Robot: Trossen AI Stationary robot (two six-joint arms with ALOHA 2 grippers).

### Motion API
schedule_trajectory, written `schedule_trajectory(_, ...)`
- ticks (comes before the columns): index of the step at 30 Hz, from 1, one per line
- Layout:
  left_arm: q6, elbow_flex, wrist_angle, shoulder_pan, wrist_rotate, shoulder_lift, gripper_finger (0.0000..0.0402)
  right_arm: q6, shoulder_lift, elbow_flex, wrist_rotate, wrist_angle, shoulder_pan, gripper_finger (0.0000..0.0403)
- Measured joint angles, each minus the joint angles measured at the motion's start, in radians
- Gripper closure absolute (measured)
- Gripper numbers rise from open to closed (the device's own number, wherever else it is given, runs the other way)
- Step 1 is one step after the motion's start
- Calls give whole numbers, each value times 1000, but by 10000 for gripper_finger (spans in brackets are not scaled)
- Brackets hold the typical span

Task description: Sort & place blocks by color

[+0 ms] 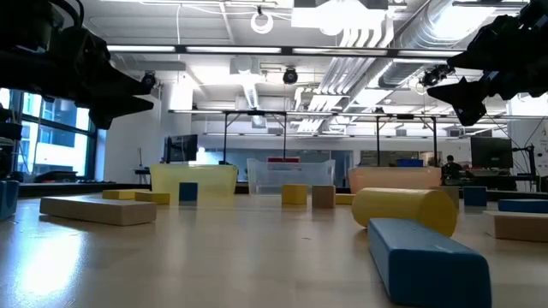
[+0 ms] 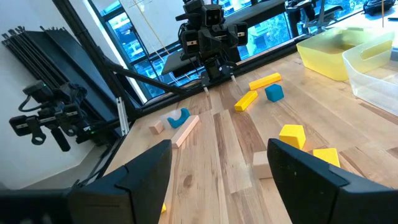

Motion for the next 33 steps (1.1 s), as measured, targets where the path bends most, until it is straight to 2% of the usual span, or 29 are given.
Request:
schedule_trajectory(9, 0, 0, 0, 0, 0, 0, 202, 0, 0, 0, 1, 0, 0, 148)
schedule_trajectory(17, 0, 0, 0, 0, 0, 0, 202, 4, 0, 0, 148, -2, 0, 148)
schedule_trajectory(26, 0, 0, 0, 0, 0, 0, 202, 33, 0, 0, 149, 13, 0, 148)
schedule_trajectory(33, 0, 0, 0, 0, 0, 0, 202, 105, 0, 0, 167, 129, 0, 148)
